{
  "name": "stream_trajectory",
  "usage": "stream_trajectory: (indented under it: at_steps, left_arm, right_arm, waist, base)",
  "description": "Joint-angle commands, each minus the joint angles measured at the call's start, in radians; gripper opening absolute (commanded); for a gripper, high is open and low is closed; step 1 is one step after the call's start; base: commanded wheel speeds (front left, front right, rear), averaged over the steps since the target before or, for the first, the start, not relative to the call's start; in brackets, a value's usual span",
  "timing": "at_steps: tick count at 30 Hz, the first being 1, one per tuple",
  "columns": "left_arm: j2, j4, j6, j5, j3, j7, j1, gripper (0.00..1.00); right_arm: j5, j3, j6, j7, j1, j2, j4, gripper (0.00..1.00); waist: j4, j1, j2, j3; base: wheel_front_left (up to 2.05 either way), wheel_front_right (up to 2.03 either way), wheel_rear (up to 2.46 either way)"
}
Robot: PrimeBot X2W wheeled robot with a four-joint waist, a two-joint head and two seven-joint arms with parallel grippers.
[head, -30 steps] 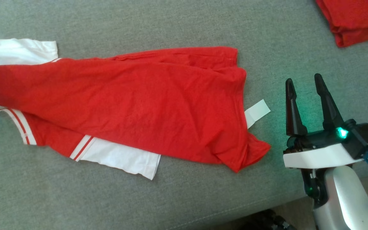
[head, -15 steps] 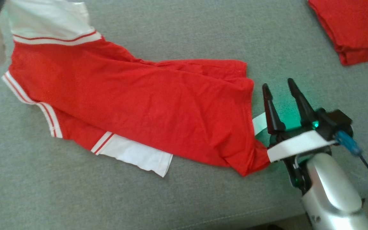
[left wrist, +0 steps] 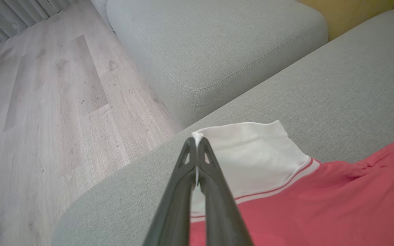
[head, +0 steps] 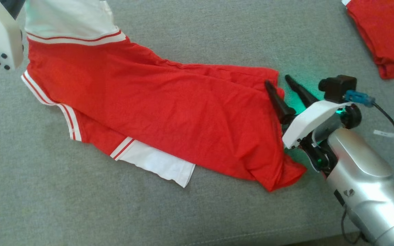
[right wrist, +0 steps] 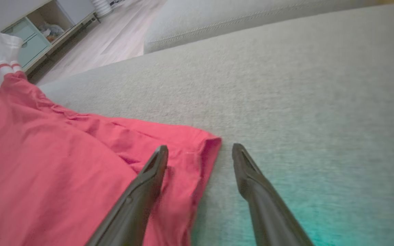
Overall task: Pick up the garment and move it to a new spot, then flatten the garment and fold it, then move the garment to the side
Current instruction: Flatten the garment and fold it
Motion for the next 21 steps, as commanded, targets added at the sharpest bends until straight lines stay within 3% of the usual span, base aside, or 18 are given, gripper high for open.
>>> stream_trajectory:
  at_steps: [1, 3, 5, 10, 13, 14, 21]
  left_arm:
    - [0.056, -0.01, 0.002, -0.011, 0.033, -0.012, -0.06, 0.0]
    - [0.06, -0.005, 0.002, -0.017, 0.017, -0.018, -0.067, 0.0]
    - [0.06, 0.002, 0.002, -0.027, 0.006, -0.024, -0.074, 0.0]
    - [0.064, 0.012, 0.002, -0.044, -0.023, -0.039, -0.093, 0.0]
    - [0.065, 0.018, 0.002, -0.052, -0.041, -0.047, -0.103, 0.0]
    - [0.065, 0.02, 0.002, -0.055, -0.046, -0.05, -0.107, 0.0]
    - [0.069, 0.039, 0.002, -0.07, -0.079, -0.082, -0.115, 0.0]
  right_arm:
    - [0.059, 0.047, 0.007, 0.026, -0.009, -0.019, -0.033, 0.85]
    - [0.112, 0.087, 0.007, 0.045, -0.024, -0.042, -0.047, 0.82]
    - [0.164, 0.114, 0.007, 0.06, -0.034, -0.062, -0.052, 0.6]
    - [0.262, 0.166, 0.007, 0.063, -0.059, -0.098, -0.064, 0.46]
    - [0.31, 0.196, 0.007, 0.066, -0.071, -0.115, -0.064, 0.21]
    - [0.321, 0.208, 0.007, 0.067, -0.075, -0.121, -0.064, 0.0]
    - [0.364, 0.271, 0.007, 0.031, -0.103, -0.162, -0.047, 0.0]
  waist:
    - [0.005, 0.0001, -0.0001, 0.001]
    - [0.009, 0.0001, -0.0001, 0.002]
    - [0.014, 0.0001, -0.0001, 0.003]
    - [0.027, 0.0001, -0.0001, 0.008]
    - [0.035, 0.0001, -0.0001, 0.01]
    - [0.038, 0.0001, -0.0001, 0.01]
    - [0.042, 0.0001, -0.0001, -0.007]
  base:
    - [0.0, 0.0, 0.0]
    - [0.0, 0.0, 0.0]
    - [0.0, 0.0, 0.0]
    - [0.0, 0.0, 0.0]
    - [0.0, 0.0, 0.0]
    - [0.0, 0.0, 0.0]
    - [0.0, 0.0, 0.0]
